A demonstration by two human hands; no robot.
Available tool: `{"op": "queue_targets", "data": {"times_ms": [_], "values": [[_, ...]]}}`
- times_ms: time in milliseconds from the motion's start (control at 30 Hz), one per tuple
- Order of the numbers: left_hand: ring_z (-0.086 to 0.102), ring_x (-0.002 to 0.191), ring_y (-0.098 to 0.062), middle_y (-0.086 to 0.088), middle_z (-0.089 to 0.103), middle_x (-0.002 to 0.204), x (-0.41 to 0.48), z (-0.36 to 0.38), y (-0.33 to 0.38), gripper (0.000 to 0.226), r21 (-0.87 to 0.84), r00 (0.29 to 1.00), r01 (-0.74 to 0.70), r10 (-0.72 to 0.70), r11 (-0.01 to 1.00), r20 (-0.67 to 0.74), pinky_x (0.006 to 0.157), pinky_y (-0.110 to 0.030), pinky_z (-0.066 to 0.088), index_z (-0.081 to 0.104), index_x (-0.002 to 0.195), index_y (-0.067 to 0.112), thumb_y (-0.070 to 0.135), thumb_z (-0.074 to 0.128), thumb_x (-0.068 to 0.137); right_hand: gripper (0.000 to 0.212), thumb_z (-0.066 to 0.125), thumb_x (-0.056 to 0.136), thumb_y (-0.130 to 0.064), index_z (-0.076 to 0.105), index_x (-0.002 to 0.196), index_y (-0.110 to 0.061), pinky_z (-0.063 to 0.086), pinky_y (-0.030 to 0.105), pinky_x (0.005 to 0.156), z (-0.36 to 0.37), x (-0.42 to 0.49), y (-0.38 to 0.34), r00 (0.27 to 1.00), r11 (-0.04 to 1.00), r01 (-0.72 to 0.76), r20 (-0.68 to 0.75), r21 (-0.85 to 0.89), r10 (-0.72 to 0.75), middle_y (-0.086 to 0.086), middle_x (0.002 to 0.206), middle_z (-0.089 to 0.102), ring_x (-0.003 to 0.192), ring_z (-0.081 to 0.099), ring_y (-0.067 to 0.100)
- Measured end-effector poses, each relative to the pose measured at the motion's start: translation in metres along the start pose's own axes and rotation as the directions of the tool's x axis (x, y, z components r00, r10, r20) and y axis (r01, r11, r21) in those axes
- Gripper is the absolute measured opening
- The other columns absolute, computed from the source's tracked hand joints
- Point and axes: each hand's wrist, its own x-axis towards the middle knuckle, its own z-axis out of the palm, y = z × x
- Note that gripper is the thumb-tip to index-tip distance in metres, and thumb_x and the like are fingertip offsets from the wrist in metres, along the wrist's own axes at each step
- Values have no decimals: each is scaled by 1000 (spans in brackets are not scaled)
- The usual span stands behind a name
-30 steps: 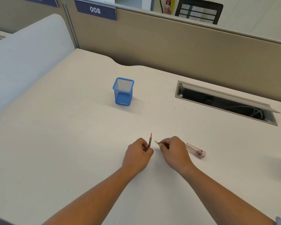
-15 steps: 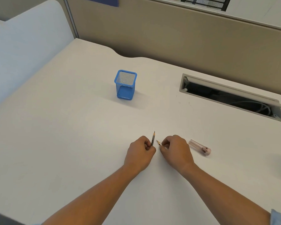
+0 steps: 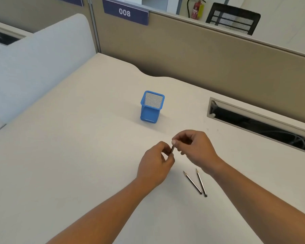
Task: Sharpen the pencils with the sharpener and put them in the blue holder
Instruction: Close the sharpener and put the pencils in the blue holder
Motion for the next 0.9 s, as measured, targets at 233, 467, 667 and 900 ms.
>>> {"op": "queue_targets", "data": {"times_ms": [233, 467, 667, 900], "values": [[43, 134, -14, 7, 51, 142, 15, -13, -56, 46, 482, 985, -166, 171, 860, 32, 107, -27, 31, 48, 137, 24, 45, 48, 96, 12, 68, 89, -12, 77, 90, -19, 58, 23, 67, -16, 85, -73, 949, 951, 225, -172, -213, -263, -12, 70, 70, 66, 68, 9], [21, 149, -18, 2, 32, 158, 14, -4, -82, 60, 627, 969, -237, 225, 742, 101, 120, -37, 11, 44, 144, 18, 51, 27, 97, 9, 68, 84, -14, 75, 83, -18, 59, 34, 75, 6, 153, -88, 945, 855, 234, -98, -462, -311, -5, 78, 71, 77, 69, 16], [30, 145, -20, 0, 41, 153, 15, -3, -81, 54, 631, 971, -228, 223, 741, 88, 119, -40, 22, 52, 137, 17, 48, 39, 95, 10, 67, 88, -18, 77, 89, -19, 58, 37, 77, 29, 175, -70, 978, 799, 162, -11, -578, -207, 1, 91, 75, 87, 67, 20], [31, 145, -20, 0, 42, 153, 16, -3, -82, 54, 633, 971, -225, 226, 740, 81, 118, -42, 26, 53, 136, 17, 48, 39, 95, 13, 67, 89, -21, 77, 97, -19, 58, 38, 80, 48, 186, -61, 991, 786, 113, 8, -608, -135, 4, 101, 75, 94, 67, 25]]}}
